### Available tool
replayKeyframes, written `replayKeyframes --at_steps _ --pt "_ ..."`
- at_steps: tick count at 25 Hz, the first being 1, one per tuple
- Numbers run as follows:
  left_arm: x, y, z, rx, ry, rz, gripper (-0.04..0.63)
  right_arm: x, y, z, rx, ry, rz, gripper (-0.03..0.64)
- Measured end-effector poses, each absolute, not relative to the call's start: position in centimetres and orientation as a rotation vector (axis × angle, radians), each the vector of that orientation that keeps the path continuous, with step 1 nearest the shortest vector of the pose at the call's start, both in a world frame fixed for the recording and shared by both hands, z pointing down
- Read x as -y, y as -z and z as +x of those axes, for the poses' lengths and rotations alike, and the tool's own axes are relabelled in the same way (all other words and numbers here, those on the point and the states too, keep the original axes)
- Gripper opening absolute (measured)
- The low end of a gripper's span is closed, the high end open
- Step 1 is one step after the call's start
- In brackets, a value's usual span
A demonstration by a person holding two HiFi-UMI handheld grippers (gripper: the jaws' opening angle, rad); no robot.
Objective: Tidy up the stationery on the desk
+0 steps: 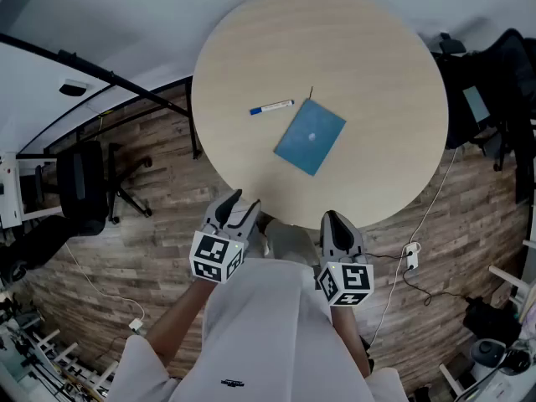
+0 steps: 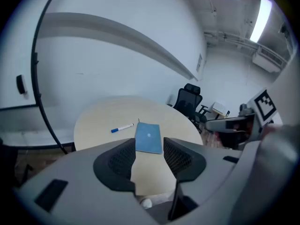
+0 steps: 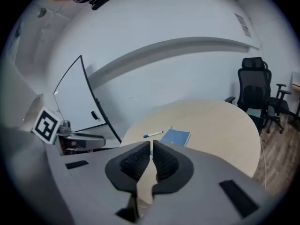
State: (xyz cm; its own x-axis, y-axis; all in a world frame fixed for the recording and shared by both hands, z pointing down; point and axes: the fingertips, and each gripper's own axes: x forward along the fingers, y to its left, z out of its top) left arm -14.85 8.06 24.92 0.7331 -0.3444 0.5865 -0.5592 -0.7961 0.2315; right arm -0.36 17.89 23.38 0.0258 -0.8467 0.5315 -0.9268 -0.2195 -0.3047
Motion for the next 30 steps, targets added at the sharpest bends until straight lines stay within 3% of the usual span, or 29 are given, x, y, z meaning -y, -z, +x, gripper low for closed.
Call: replayKeyframes --at_steps 8,18,25,30 --pt "-19.4 -23.5 -17.1 0.691 -0.599 2.445 0.193 -20.8 -22.8 -6.8 2.041 -0.868 1.967 0.046" --pt "-33.3 -19.5 -20.0 0.929 -0.398 2.389 0.172 -36.9 -20.3 -10.9 2.216 -0.737 1.795 0.046" --pt "-37.8 -18.4 -19.2 1.033 -0.399 2.351 0.056 -39.8 -19.4 -8.6 2.243 -0.692 1.742 0.046" --pt "-35.9 -19.4 -15.2 1.036 -0.415 2.281 0.035 -36.6 -19.8 -4.8 2.255 -0.727 1.726 0.046"
